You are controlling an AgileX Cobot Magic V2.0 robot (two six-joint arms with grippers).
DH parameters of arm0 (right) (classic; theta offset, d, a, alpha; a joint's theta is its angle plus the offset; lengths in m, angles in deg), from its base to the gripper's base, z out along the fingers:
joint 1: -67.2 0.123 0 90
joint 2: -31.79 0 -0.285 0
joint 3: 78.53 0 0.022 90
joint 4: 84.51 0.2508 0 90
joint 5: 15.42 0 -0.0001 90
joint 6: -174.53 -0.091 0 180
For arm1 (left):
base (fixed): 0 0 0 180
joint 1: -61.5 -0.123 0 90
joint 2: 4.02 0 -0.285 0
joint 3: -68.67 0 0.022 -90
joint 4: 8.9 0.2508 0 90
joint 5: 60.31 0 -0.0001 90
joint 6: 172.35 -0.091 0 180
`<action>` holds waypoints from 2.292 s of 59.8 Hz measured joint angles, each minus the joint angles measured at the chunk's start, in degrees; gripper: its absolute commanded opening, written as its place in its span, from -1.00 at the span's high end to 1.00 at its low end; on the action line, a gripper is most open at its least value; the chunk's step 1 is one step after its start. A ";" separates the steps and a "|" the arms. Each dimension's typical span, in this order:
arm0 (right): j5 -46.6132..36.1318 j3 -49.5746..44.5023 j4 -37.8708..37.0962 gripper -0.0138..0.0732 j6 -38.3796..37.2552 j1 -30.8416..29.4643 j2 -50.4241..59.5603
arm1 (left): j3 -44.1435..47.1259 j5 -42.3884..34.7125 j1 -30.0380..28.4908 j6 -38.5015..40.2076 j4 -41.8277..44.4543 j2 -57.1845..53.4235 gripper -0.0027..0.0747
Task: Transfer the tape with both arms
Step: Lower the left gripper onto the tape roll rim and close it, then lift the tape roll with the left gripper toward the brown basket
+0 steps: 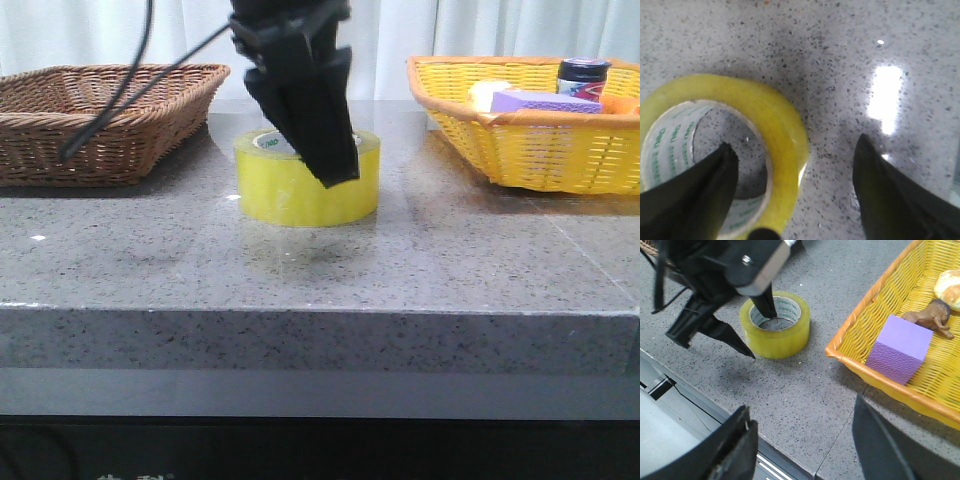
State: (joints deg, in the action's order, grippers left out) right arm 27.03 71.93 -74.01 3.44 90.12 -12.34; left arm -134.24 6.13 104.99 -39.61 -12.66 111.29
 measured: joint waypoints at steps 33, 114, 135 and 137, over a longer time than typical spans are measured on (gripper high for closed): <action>0.00 0.00 0.00 -0.34 0.00 0.00 0.00 | -2.97 2.86 -2.09 1.15 1.49 6.39 0.10; 0.00 0.00 0.00 -0.34 0.00 0.00 0.00 | -26.28 6.31 -9.29 35.71 17.99 7.19 0.58; 0.00 0.00 0.00 -0.34 0.00 0.00 0.00 | -26.29 6.45 -24.21 46.53 14.87 9.29 0.58; 0.00 0.00 0.00 -0.34 0.00 0.00 0.00 | -26.29 6.45 -25.64 47.62 13.75 10.07 0.58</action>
State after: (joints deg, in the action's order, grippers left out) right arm 27.03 71.93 -74.01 3.44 90.12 -12.34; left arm -160.53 12.58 79.34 8.01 1.09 121.36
